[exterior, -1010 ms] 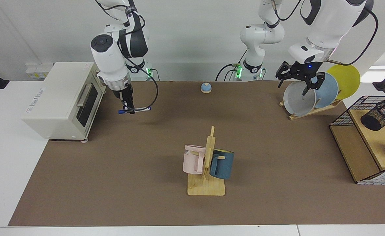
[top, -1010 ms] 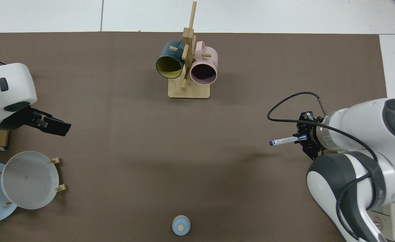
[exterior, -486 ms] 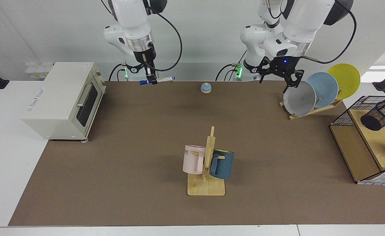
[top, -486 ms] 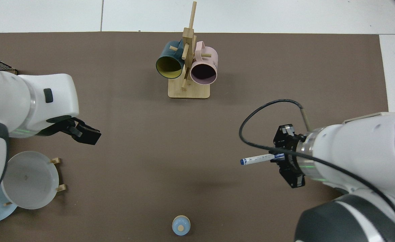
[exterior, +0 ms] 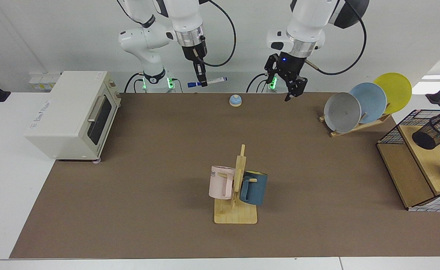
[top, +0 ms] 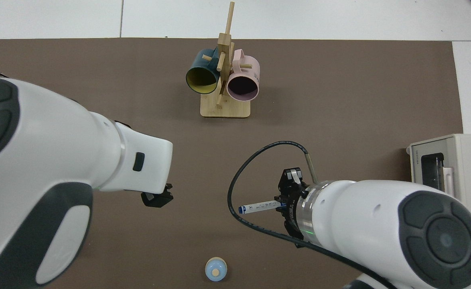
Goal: Put markers into pen holder
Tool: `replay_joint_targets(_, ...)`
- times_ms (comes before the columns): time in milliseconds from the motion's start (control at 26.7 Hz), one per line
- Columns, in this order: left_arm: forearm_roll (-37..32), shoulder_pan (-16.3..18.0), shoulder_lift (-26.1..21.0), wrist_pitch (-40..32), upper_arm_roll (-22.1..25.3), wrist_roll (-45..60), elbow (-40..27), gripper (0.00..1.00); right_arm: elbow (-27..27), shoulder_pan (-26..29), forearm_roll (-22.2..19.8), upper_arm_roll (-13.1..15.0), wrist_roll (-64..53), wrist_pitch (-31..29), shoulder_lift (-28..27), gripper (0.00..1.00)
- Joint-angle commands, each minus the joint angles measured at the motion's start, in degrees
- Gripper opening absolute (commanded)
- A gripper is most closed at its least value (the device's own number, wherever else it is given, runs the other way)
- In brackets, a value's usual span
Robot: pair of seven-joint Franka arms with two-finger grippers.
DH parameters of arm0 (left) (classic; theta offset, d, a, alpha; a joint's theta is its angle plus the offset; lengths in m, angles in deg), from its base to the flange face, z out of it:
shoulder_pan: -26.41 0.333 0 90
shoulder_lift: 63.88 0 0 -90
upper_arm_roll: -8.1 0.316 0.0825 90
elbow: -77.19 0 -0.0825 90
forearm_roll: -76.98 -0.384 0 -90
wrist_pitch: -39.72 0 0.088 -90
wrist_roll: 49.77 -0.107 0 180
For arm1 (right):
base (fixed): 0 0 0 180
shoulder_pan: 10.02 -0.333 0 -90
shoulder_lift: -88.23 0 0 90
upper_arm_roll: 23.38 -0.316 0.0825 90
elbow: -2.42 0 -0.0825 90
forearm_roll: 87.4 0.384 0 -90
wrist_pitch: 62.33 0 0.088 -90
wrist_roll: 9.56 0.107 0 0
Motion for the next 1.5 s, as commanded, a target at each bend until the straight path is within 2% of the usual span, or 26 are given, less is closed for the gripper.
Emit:
replay_joint_targets(0,2.14,-2.67,2.35,-0.75,-1.03,-1.39,-1.35,0.98,-0.89,0.03,1.07,0.18,0.74,-1.36,-0.94,0.00)
replay_joint_targets(224,3.64,-6.89,3.76,-0.75,-1.21,-0.78,-2.15,0.98,-0.89,-1.03,1.25,0.18,0.82,-1.54,-1.30,0.00)
replay_joint_targets(337,5.91,-7.34,4.38,-0.05,-1.30,-0.60,-2.85,0.97,-0.89,-1.03,1.33,0.18,0.74,-1.89,-1.38,0.00)
replay_joint_targets(449,8.29,-7.16,4.55,1.44,-1.21,-1.30,-3.64,0.92,-0.89,-1.03,1.42,0.18,0.74,-1.89,-1.38,0.00)
replay_joint_targets(561,8.65,-7.07,4.55,3.11,-1.21,-1.65,-4.43,0.93,-0.89,-1.03,2.04,0.18,0.74,-1.89,-1.47,0.00)
replay_joint_targets(748,11.37,-8.03,4.46,8.29,-1.30,-2.36,-6.89,0.94,-0.89,-1.03,2.30,0.18,0.74,-1.89,-1.47,0.00)
replay_joint_targets(898,12.69,-10.58,3.59,14.27,-1.30,-1.83,-8.65,0.96,-0.89,-1.03,2.30,0.26,0.82,-1.89,-1.47,0.00)
replay_joint_targets(1010,12.69,-12.78,2.97,15.86,-1.30,-1.74,-9.35,0.96,-0.89,-0.94,2.30,0.27,0.74,-1.89,-1.38,0.00)
replay_joint_targets(1309,12.69,-12.96,2.79,18.23,-1.30,-2.09,-9.88,0.94,-0.81,-0.94,2.30,0.27,0.82,-1.89,-1.38,0.00)
replay_joint_targets(1459,12.69,-12.96,2.79,18.67,-1.38,-2.36,-9.88,0.90,-0.81,-0.94,2.30,0.27,0.82,-1.89,-1.38,0.00)
